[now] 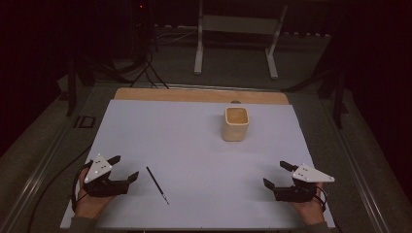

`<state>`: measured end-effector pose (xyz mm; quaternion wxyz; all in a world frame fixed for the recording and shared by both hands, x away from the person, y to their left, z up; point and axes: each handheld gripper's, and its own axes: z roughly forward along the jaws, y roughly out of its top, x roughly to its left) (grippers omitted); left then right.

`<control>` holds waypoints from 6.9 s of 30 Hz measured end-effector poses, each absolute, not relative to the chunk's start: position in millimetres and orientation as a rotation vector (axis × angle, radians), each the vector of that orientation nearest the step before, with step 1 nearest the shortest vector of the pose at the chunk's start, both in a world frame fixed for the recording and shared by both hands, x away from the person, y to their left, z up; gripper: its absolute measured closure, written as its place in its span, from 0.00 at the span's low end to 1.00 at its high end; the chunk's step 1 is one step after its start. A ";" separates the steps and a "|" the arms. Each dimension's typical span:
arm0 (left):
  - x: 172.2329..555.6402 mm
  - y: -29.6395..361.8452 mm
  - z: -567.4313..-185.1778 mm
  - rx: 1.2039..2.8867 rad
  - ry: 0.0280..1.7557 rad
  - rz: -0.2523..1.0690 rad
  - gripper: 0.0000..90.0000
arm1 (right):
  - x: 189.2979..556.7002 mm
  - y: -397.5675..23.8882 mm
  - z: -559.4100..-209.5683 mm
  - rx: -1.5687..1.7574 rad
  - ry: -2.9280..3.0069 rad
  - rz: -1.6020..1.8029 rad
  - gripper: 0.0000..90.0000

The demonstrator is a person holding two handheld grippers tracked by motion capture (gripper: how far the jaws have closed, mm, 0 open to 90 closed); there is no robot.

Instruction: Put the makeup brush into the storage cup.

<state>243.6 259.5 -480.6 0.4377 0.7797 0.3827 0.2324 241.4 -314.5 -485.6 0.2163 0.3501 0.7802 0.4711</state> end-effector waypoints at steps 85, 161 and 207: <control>247.4 224.1 -481.5 2.088 0.758 0.379 0.17 | 241.9 -315.5 -486.5 0.980 2.164 1.296 0.11; 299.5 176.5 -481.1 2.636 0.492 0.124 0.17 | 241.3 -316.5 -486.0 0.982 2.159 1.301 0.11; 301.9 157.6 -499.3 2.722 0.366 0.094 0.38 | 241.8 -316.2 -486.5 0.985 2.165 1.302 0.11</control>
